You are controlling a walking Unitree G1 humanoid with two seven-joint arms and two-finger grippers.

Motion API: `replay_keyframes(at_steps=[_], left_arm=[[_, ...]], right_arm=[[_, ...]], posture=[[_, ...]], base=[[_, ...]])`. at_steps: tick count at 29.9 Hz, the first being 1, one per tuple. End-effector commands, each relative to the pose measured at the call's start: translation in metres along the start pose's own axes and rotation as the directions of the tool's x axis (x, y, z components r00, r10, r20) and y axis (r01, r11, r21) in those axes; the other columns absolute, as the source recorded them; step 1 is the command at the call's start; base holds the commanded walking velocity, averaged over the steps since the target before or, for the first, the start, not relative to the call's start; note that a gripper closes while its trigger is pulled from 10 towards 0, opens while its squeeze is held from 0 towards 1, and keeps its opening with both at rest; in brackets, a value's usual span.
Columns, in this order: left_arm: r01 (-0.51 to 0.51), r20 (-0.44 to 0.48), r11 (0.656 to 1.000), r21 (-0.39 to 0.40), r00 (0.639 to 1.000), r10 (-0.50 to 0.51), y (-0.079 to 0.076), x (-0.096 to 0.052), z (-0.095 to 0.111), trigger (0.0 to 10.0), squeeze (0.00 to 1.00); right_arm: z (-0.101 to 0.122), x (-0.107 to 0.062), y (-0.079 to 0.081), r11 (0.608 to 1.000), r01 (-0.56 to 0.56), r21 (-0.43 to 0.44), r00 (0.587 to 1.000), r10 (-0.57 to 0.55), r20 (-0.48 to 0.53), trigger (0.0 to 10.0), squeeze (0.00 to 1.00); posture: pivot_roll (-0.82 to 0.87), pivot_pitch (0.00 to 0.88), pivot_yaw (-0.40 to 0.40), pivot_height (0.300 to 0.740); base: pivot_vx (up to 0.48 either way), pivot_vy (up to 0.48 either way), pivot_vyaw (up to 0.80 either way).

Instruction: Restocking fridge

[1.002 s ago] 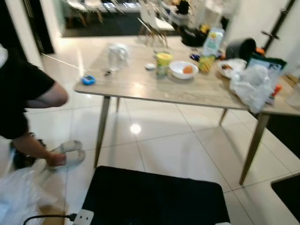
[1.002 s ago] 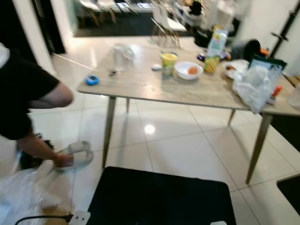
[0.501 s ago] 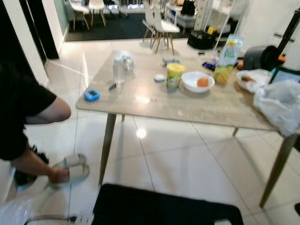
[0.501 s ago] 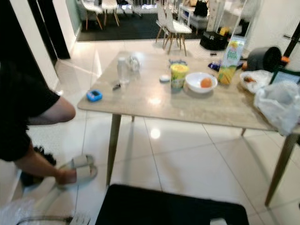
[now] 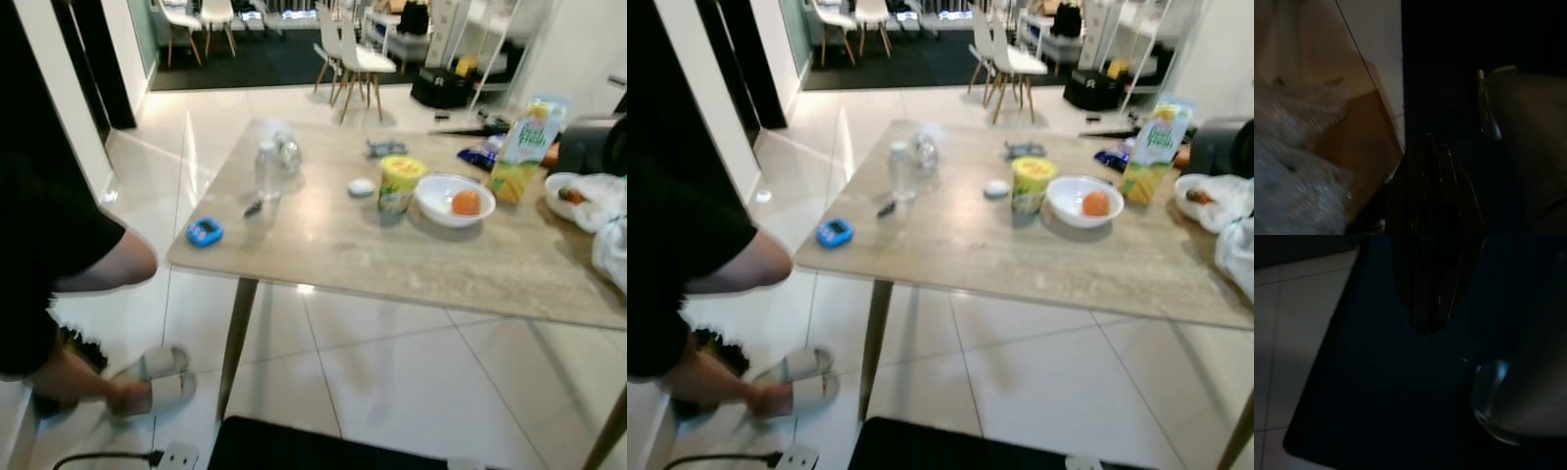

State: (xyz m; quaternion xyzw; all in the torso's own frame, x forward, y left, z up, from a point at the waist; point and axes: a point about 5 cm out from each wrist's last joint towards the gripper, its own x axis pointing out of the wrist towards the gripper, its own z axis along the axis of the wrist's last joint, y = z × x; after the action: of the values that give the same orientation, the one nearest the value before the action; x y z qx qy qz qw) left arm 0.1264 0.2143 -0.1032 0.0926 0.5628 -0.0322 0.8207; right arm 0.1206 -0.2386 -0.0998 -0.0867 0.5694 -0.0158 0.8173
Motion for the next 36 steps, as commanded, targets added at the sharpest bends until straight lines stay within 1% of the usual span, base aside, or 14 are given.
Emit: replay_keyframes(at_steps=[1,5,9,20,36], left_arm=[[0.015,0.011,1.0,0.012,1.0,-0.015,-0.0047,0.0008,0.0039,10.0,0.0],[0.014,0.01,1.0,0.012,1.0,-0.014,-0.0048,0.0008,0.0037,10.0,0.0],[-0.003,0.013,1.0,-0.008,1.0,0.003,-0.004,0.0008,0.0034,10.0,0.0],[0.001,0.012,1.0,0.002,1.0,-0.001,-0.0051,0.0008,0.0032,10.0,0.0],[0.008,0.008,1.0,0.018,1.0,-0.008,-0.0064,0.0008,0.0016,10.0,0.0]], right_arm=[[-0.0064,-0.0009,-0.0037,1.0,0.009,0.001,1.0,-0.009,-0.019,10.0,0.0],[-0.007,-0.001,-0.004,1.0,0.01,0.004,1.0,-0.01,-0.019,10.0,0.0],[-0.0092,-0.0013,-0.0048,1.0,0.015,-0.002,1.0,-0.015,-0.022,10.0,0.0],[-0.0112,-0.0015,-0.0041,1.0,0.013,-0.006,1.0,-0.013,-0.027,10.0,0.0],[-0.0067,-0.0011,-0.0021,1.0,-0.003,-0.019,1.0,0.003,-0.001,10.0,0.0]], posture=[[0.06,0.0,0.002,0.74],[0.06,0.0,0.002,0.74],[0.06,0.0,0.002,0.74],[0.06,0.0,0.001,0.74],[0.06,0.0,-0.001,0.74]], base=[[0.33,0.0,-0.79],[0.321,0.0,-0.71],[0.0,0.0,0.0],[0.0,0.0,0.0],[0.0,0.0,0.0]])
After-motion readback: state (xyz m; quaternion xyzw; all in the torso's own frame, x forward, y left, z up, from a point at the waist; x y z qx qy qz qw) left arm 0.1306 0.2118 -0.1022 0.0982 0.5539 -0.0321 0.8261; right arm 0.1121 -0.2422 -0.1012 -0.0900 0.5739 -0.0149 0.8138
